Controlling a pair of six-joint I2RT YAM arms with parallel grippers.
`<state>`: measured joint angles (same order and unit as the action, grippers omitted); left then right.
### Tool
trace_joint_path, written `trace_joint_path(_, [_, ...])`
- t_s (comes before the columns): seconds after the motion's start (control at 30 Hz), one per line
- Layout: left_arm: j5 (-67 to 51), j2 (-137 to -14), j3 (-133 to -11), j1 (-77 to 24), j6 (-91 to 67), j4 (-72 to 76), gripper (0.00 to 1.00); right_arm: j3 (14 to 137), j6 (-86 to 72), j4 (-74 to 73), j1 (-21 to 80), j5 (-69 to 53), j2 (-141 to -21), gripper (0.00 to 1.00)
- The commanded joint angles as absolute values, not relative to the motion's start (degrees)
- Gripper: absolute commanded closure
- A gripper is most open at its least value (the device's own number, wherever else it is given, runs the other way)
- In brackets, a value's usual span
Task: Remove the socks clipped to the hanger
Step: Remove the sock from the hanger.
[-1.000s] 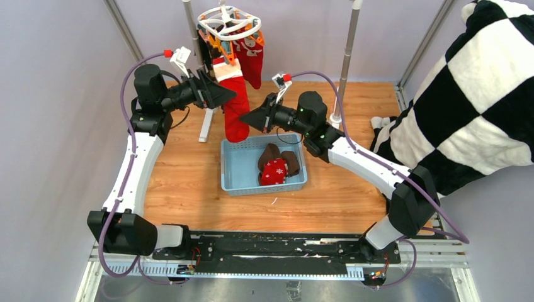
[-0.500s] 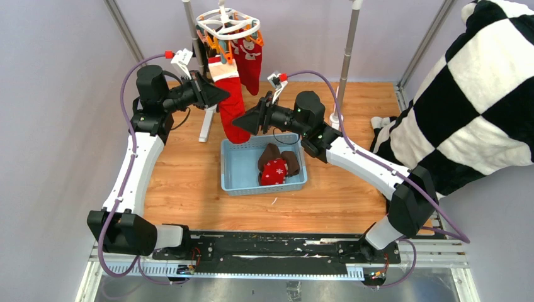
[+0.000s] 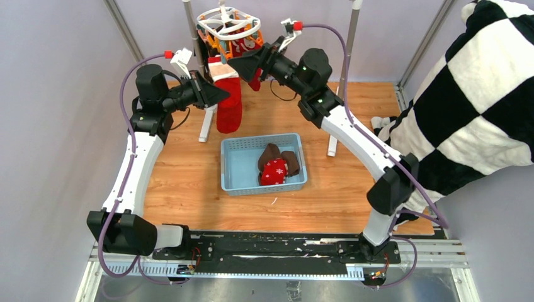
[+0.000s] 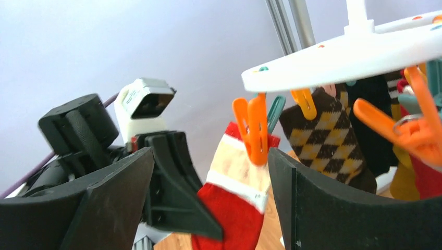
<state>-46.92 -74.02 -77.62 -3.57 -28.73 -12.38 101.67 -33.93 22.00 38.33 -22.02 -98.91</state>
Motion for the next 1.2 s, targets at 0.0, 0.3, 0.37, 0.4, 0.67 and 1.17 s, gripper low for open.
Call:
trace_joint_path(0.0, [-47.95, -73.49, -79.90, -3.77, -29.86, -12.22, 1.00, 109.26, -35.40, 20.70, 37.78, -22.83, -106.69, 0.14])
trace_joint_path(0.3, [-48.10, -73.24, -79.51, -3.90, -29.71, -12.70, 1.00, 113.34, -37.49, 23.47, 37.82, -21.81, -110.87, 0.12])
trace_joint_path(0.37, [-48.12, -72.94, -79.30, -3.87, -29.64, -12.70, 1.00, 114.51, -36.17, 22.31, 37.81, -21.14, -111.59, 0.12])
trace_joint_path(0.4, [-48.09, -72.81, -79.28, -3.87, -29.66, -12.74, 1.00, 115.31, -35.32, 21.22, 37.79, -20.88, -112.09, 0.12])
trace_joint_path(0.67, [-48.19, -71.75, -79.15, -3.81, -29.19, -13.27, 1.00, 116.63, -32.87, 19.72, 37.29, -18.12, -113.87, 0.14])
trace_joint_path(1.17, [-48.60, -69.73, -78.22, -3.85, -29.66, -12.93, 1.00, 117.06, -25.64, 13.03, 37.40, -6.90, -110.82, 0.16])
